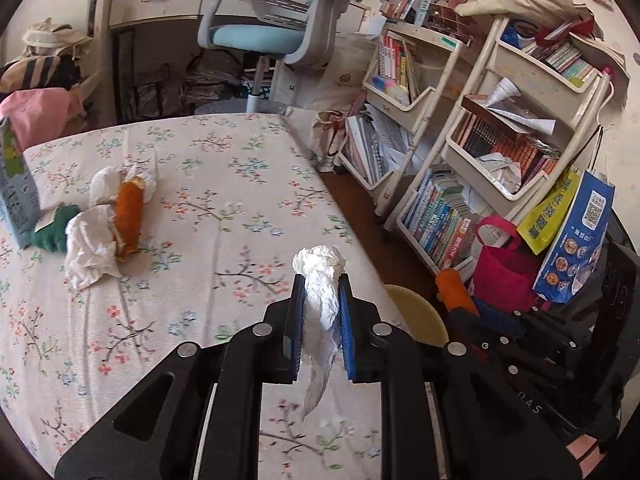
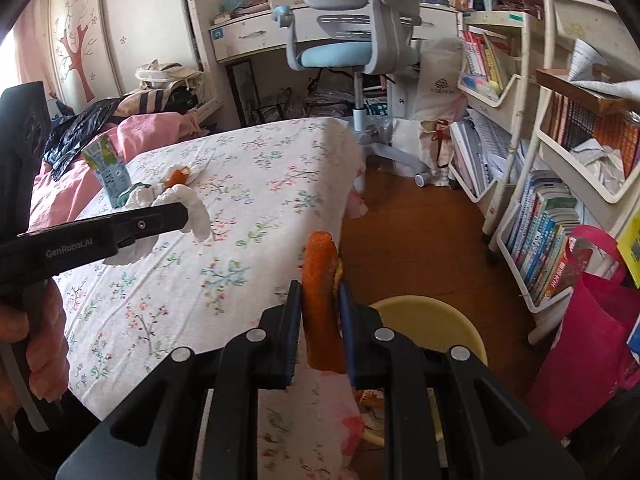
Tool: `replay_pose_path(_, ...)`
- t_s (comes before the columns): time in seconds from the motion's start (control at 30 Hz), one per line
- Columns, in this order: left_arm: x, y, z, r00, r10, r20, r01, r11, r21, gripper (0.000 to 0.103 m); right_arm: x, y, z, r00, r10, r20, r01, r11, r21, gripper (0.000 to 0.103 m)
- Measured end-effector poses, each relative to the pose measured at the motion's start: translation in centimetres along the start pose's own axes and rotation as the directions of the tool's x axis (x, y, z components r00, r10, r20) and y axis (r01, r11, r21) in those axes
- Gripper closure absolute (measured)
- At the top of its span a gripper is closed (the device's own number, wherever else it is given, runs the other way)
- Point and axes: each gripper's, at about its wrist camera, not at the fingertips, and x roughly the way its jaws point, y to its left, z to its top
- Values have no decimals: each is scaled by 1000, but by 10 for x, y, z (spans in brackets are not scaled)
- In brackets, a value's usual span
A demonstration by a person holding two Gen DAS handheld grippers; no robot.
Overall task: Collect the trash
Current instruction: 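Carry the tissue and orange peel over the yellow bin with both grippers, then open both grippers to drop the tissue and peel into the bin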
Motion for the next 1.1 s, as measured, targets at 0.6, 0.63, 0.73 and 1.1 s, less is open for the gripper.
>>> replay_pose_path(0.6,48,-98,-1,1000,-19,-23,21,996,81,41,-27,-51,3,997,-49,57,39,986,162,54)
replay_pose_path(0.63,42,-93,0,1000,-3,-6,3,998,68,35,-28,-48,5,997,-42,66,31,987,155,53)
replay_pose_path(0.73,19,-75,3,997,54,48,-55,998,20,22,-32,-34,8,996,-11,91,-1,992,129,49)
replay_pose_path(1.1,-48,44,-8,926,350,142,-307,917,-255,18,-18,18,8,994,71,83,-70,997,-7,44)
